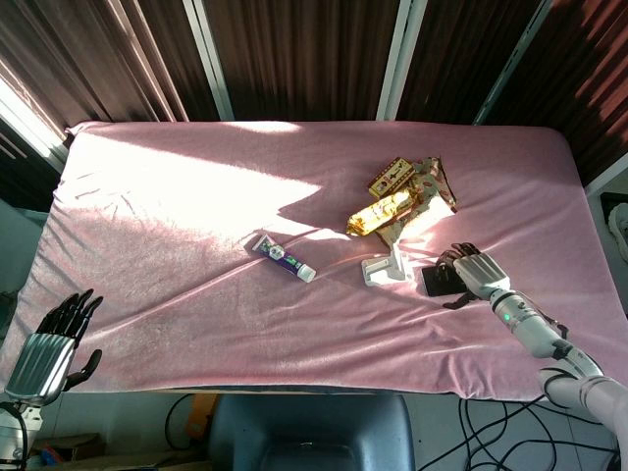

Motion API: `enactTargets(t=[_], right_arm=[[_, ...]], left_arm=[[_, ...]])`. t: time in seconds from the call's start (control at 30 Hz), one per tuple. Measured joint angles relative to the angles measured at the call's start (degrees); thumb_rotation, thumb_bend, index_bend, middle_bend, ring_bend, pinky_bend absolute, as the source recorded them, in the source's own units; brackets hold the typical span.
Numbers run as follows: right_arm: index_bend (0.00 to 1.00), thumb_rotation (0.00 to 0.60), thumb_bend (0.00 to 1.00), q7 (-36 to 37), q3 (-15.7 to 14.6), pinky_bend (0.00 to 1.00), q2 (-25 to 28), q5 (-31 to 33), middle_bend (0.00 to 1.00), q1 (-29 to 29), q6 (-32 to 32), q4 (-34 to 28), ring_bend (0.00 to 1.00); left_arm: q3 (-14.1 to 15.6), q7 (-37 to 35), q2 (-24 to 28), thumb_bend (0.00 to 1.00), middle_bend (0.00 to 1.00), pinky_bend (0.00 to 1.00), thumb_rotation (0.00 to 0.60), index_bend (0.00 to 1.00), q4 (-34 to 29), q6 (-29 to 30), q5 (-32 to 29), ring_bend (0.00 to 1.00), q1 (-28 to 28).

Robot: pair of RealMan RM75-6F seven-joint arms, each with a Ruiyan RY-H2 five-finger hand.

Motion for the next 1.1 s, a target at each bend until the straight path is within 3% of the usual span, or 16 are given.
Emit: enactTargets(t=[0.4,0.67,1.1], right_arm=[[0.39,0.6,0.24,-4.2,0.7,0.0,-1.4,2.0,0.28,0.4,-1.2,0.7,0.0],[0.52,0.6,0.24,-6.2,1.5,0.0,-2.4,3.3,0.38,0.4,-1.2,1.5,0.06],[0.55,0.6,0.24,-10.6,2.2,0.0,-3.0,5.4,0.4,0.2,-2.5,1.4,0.08]], left_arm=[[-0.1,-0.3,0.1,0.37,0.0,0.17,0.6,0.0,0.0,0.1,0.0,0.02,0.1],[-0.1,-0.7,0.3,0.37,0.0,0.17,0.6,0.0,0.1,0.1,0.1,0.02,0.0],[-0.2,-0.9,0.3,0.37,0.0,0.17,0.6,0.0,0.1,0.3,0.3,0.02,0.1]])
